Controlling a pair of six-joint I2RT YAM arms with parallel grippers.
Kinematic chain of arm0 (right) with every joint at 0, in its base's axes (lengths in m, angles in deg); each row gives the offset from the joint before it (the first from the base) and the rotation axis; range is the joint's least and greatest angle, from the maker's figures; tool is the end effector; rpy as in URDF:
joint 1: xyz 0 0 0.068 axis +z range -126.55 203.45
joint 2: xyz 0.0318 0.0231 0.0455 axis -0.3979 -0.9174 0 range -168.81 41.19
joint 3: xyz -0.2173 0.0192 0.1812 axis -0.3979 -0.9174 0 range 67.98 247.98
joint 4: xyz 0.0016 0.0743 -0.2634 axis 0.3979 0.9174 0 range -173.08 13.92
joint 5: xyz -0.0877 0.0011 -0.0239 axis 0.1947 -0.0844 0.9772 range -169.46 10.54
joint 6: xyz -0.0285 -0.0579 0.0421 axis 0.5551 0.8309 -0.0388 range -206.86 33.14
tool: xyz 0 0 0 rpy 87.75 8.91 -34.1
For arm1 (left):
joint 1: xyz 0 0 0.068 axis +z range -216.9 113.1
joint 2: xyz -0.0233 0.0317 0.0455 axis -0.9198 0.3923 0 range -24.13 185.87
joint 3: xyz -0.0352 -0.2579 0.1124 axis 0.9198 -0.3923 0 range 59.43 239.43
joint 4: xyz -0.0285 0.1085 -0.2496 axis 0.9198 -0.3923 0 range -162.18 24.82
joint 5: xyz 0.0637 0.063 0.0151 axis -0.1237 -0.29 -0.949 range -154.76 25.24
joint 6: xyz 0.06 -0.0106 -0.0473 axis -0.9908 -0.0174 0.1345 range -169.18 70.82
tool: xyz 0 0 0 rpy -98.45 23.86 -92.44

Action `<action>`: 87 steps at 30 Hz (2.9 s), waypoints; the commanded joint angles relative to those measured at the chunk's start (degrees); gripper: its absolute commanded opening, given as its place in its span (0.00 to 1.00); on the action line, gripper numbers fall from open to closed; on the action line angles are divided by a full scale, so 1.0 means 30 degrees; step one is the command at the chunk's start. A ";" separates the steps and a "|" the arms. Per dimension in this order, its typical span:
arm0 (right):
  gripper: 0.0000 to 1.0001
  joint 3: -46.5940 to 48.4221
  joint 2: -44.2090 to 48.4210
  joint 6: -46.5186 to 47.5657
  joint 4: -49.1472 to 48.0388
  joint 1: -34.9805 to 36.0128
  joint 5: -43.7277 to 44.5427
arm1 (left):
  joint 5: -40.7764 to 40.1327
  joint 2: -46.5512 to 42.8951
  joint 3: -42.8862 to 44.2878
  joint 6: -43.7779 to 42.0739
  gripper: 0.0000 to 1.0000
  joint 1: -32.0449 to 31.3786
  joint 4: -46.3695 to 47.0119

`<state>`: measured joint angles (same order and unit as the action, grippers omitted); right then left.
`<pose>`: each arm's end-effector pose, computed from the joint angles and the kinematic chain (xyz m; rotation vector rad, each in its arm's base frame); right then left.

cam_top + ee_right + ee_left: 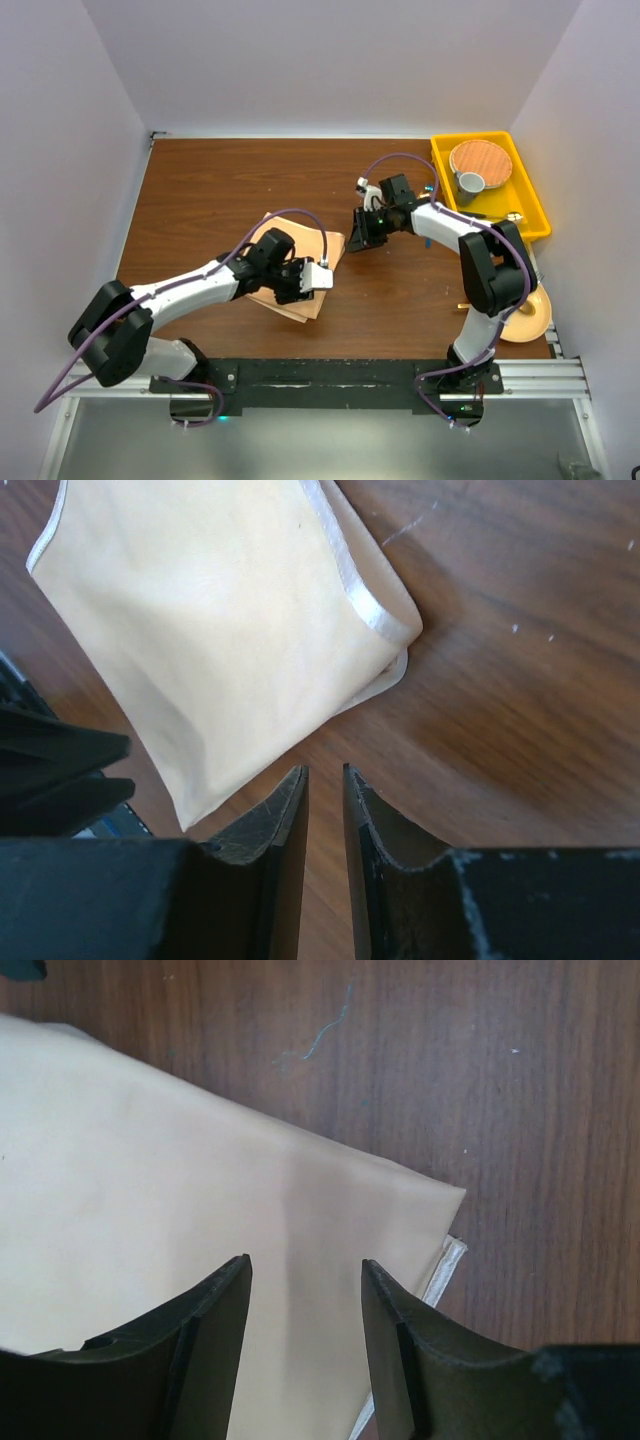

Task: Fold the napkin into a case and place the utensils inside
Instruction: Smooth out the lower triangle-folded napkin from the folded napkin.

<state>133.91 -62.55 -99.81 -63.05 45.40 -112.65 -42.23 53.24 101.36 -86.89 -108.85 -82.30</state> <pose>0.3526 0.1807 0.1608 -0.4291 2.5893 0.9693 0.1963 -0.2103 0.1744 1.7006 1.7801 -0.5197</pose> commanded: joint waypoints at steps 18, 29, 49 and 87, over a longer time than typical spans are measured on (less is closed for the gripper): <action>0.91 -0.5629 0.0041 -1.2790 -1.5283 -0.0609 -0.5021 | -0.0067 -0.0065 -0.1086 0.0794 0.58 -0.0546 0.2163; 0.98 -0.5718 -0.0780 -1.4114 -1.5908 -0.0580 -0.3118 | -0.0066 0.0403 -0.0882 0.0706 0.59 -0.0547 0.2486; 0.98 -0.6186 -0.0047 -1.3612 -1.4704 -0.0580 -0.2239 | 0.0051 0.0755 -0.0765 0.0735 0.58 -0.0547 0.2544; 0.98 -0.3960 -0.1366 -1.1094 -1.0545 0.0415 0.0545 | 0.0724 0.1048 -0.1409 -0.3132 0.50 -0.1601 0.1870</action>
<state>121.37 -67.12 -136.60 -99.61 46.17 -116.30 -41.97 55.81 97.12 -93.34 -112.88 -77.03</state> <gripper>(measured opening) 0.982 0.532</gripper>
